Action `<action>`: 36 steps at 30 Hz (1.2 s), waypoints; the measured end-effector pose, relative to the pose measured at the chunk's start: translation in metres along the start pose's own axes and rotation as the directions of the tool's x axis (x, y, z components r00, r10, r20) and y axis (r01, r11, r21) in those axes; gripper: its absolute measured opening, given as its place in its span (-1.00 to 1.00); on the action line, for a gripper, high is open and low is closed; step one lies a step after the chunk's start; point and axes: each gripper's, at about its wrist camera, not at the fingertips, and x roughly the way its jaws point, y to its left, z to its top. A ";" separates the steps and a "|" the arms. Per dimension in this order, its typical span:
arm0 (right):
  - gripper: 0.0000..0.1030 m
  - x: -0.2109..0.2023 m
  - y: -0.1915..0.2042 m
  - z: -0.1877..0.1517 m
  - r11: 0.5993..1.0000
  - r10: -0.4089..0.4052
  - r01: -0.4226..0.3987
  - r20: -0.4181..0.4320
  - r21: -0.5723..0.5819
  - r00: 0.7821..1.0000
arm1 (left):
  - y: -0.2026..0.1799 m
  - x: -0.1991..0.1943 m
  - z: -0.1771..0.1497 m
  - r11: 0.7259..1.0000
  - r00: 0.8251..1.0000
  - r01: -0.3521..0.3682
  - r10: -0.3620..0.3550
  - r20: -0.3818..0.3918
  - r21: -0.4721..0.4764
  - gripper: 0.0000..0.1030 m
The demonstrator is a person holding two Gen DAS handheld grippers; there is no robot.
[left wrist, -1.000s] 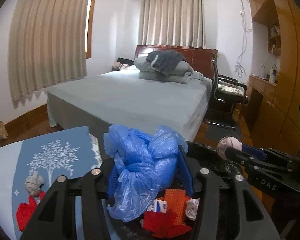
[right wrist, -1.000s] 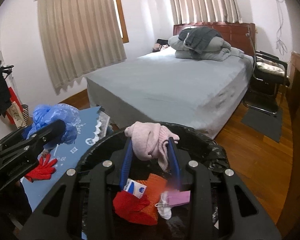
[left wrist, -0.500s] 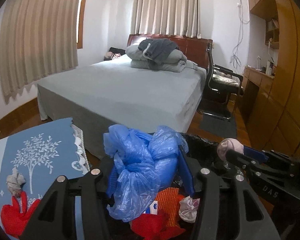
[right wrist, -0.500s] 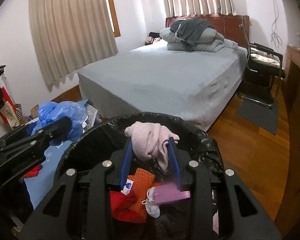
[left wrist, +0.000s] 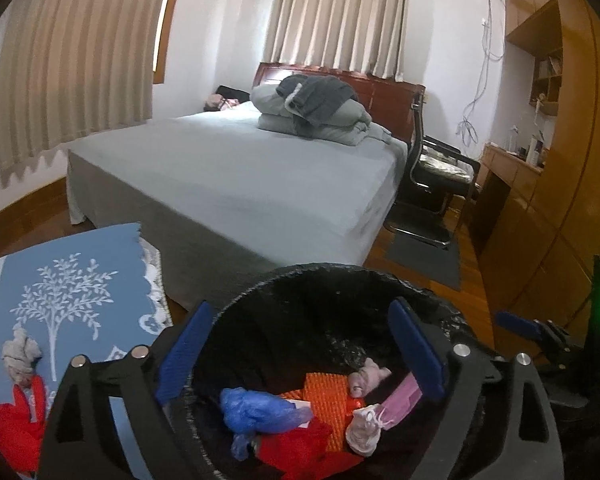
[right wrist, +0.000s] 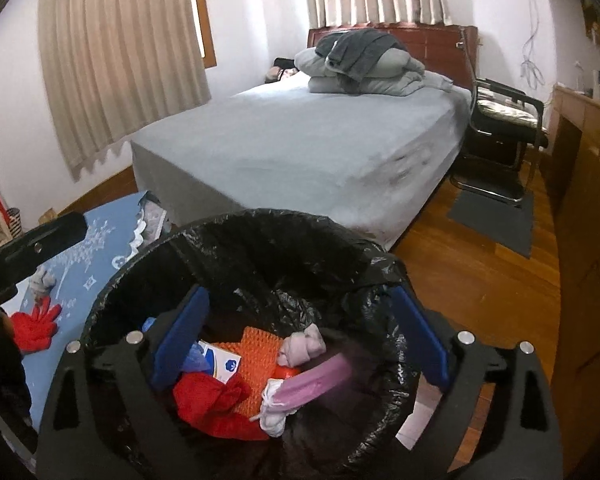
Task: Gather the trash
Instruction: 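Move both tools back toward the red glove on the table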
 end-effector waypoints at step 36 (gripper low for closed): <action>0.86 -0.005 0.144 0.002 0.968 0.216 -0.213 0.003 -0.135 0.976 | 0.163 -0.110 -0.069 0.887 0.894 -0.444 0.448 0.008 -0.125 0.88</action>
